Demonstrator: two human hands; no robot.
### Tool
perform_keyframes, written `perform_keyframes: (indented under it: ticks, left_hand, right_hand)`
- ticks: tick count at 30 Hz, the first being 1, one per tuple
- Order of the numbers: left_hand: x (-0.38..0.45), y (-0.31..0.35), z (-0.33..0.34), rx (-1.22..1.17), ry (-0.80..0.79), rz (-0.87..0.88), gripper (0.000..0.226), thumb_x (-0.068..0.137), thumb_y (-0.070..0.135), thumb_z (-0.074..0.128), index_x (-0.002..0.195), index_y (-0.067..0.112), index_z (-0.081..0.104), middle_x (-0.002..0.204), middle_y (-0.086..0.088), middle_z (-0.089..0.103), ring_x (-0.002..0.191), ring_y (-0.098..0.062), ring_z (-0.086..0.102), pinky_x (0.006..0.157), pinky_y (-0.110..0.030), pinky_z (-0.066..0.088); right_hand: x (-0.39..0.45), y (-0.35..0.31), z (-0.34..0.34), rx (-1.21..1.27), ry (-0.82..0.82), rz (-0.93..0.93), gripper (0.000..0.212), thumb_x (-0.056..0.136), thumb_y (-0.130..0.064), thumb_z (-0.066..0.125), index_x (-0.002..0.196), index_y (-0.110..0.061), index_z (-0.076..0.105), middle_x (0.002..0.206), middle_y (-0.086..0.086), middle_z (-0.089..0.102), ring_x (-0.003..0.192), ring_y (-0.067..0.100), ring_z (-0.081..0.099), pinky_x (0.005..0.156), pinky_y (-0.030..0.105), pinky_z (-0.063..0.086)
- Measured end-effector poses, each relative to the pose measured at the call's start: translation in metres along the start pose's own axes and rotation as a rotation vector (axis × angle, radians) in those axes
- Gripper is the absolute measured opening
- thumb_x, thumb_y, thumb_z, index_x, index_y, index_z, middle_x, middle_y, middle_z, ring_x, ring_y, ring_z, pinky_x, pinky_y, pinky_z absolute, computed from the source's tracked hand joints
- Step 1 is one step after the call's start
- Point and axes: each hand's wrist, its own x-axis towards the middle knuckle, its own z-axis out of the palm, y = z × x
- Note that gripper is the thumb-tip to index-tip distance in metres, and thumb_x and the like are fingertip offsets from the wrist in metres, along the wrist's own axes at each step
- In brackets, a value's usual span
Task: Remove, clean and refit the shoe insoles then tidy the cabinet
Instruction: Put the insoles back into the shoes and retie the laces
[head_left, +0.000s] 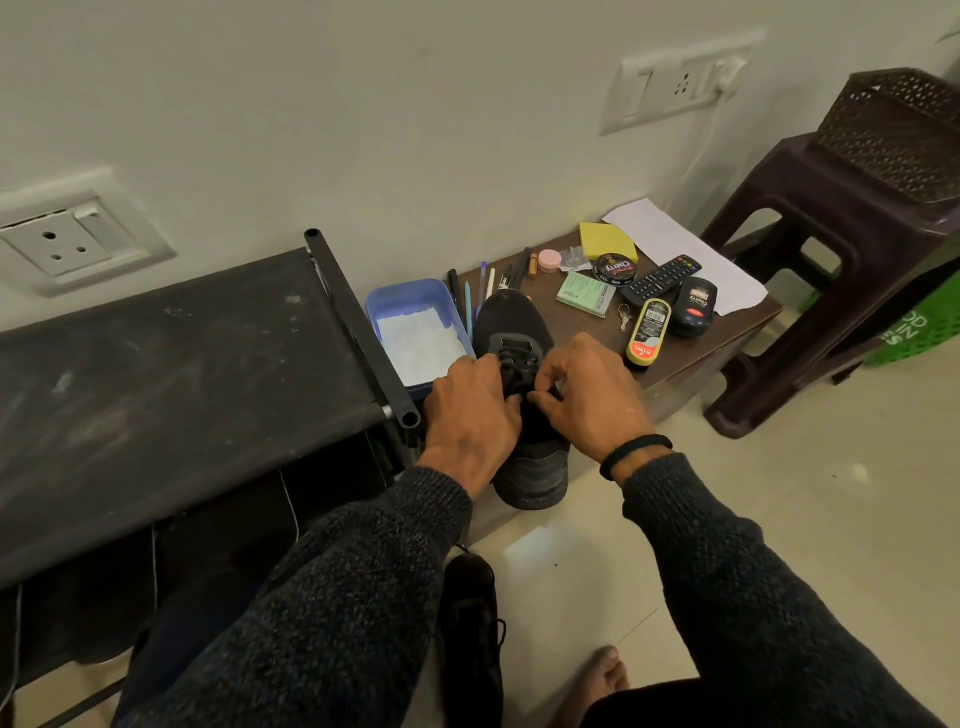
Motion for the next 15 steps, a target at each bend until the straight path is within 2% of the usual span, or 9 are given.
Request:
perform_keyframes:
  ticks: [3, 7, 10, 12, 15]
  left_hand:
    - [0.000, 0.001, -0.002, 0.035, -0.005, 0.002, 0.034, 0.092, 0.039, 0.068, 0.116, 0.016, 0.066, 0.110, -0.008, 0.065, 0.098, -0.029, 0.065, 0.079, -0.041, 0.058]
    - [0.001, -0.001, -0.003, 0.058, -0.041, 0.006, 0.038, 0.091, 0.037, 0.070, 0.123, 0.017, 0.066, 0.115, -0.008, 0.065, 0.104, -0.029, 0.065, 0.084, -0.042, 0.058]
    - [0.001, -0.002, -0.002, 0.062, -0.057, 0.012, 0.039, 0.088, 0.035, 0.072, 0.124, 0.019, 0.066, 0.116, -0.006, 0.067, 0.105, -0.028, 0.065, 0.086, -0.040, 0.057]
    - [0.001, -0.003, -0.003, 0.095, -0.055, 0.017, 0.036, 0.089, 0.034, 0.070, 0.123, 0.020, 0.066, 0.114, -0.006, 0.069, 0.102, -0.028, 0.067, 0.085, -0.039, 0.057]
    - [0.001, -0.004, -0.003, 0.121, -0.044, 0.022, 0.034, 0.091, 0.033, 0.067, 0.122, 0.020, 0.066, 0.111, -0.006, 0.070, 0.099, -0.028, 0.067, 0.084, -0.039, 0.059]
  right_hand:
    - [0.006, -0.007, 0.002, 0.028, 0.031, 0.093, 0.026, 0.078, -0.024, 0.080, 0.079, -0.025, 0.054, 0.097, -0.002, 0.052, 0.085, 0.021, 0.055, 0.068, 0.039, 0.052]
    - [0.015, -0.007, 0.007, 0.082, -0.032, 0.216, 0.046, 0.074, -0.031, 0.082, 0.101, -0.027, 0.045, 0.102, -0.001, 0.054, 0.088, 0.024, 0.057, 0.067, 0.037, 0.044]
    - [0.019, -0.005, 0.009, 0.006, -0.128, 0.220, 0.064, 0.077, -0.035, 0.081, 0.127, -0.029, 0.042, 0.118, 0.006, 0.050, 0.101, 0.030, 0.059, 0.077, 0.043, 0.051]
    - [0.022, -0.007, 0.006, -0.014, -0.253, 0.205, 0.087, 0.075, -0.034, 0.084, 0.143, -0.036, 0.031, 0.127, 0.010, 0.045, 0.109, 0.035, 0.058, 0.089, 0.050, 0.055]
    - [0.022, -0.010, 0.005, -0.087, -0.371, 0.180, 0.109, 0.073, -0.034, 0.086, 0.152, -0.048, 0.012, 0.136, 0.013, 0.036, 0.114, 0.040, 0.055, 0.095, 0.056, 0.053]
